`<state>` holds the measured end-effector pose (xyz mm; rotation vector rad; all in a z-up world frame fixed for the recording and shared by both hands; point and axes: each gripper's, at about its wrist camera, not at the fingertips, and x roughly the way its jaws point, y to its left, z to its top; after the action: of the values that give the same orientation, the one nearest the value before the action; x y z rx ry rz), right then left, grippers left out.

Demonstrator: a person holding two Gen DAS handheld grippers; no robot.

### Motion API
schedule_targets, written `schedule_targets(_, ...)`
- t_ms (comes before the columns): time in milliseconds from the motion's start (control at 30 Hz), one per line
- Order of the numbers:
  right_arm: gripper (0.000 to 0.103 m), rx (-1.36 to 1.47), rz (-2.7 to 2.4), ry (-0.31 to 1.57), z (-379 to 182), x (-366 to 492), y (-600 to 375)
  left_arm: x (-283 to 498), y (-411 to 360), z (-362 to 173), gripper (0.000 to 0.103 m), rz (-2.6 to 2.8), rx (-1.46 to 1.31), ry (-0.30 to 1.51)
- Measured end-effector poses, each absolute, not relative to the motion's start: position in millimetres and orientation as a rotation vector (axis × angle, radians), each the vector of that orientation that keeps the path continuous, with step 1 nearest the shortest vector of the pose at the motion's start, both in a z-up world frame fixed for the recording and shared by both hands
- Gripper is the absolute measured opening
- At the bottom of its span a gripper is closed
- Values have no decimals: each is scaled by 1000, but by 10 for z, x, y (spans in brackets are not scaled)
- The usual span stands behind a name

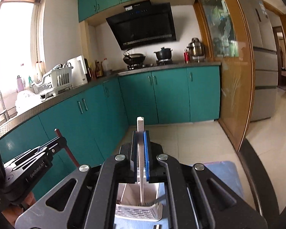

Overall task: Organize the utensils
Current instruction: 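Carry both chopsticks up and lower them into the white holder, then open both tools to drop the chopsticks into the holder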

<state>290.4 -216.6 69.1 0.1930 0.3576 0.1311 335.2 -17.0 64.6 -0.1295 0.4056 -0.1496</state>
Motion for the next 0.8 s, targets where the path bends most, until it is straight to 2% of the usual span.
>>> schedule_targets(300,9,208,153,430,476,2881,-2254,3358,-114,434,7,-151,-143,461)
schedule_targets(333,17,210,150,427,479,2839,-2274,3340,-113,434,10,-147,-143,458)
schedule_targets(400,33,221,165,406,511,2759,-2321,3296,-91,448,21,-151,-148,451)
schedule_targets(467,41,235,141,370,582,2610,-2403,3234,-48,474,32,-152,-162,439)
schedule_targets(567,44,280,149,328,670,2354,-2554,3072,39,533,38,-166,-180,411)
schedule_targets(667,52,315,144,292,693,2050,-2711,2827,140,553,49,-167,-178,388)
schedule_targets(800,55,301,106,317,469,1625,-2809,2471,289,329,54,-148,-155,427)
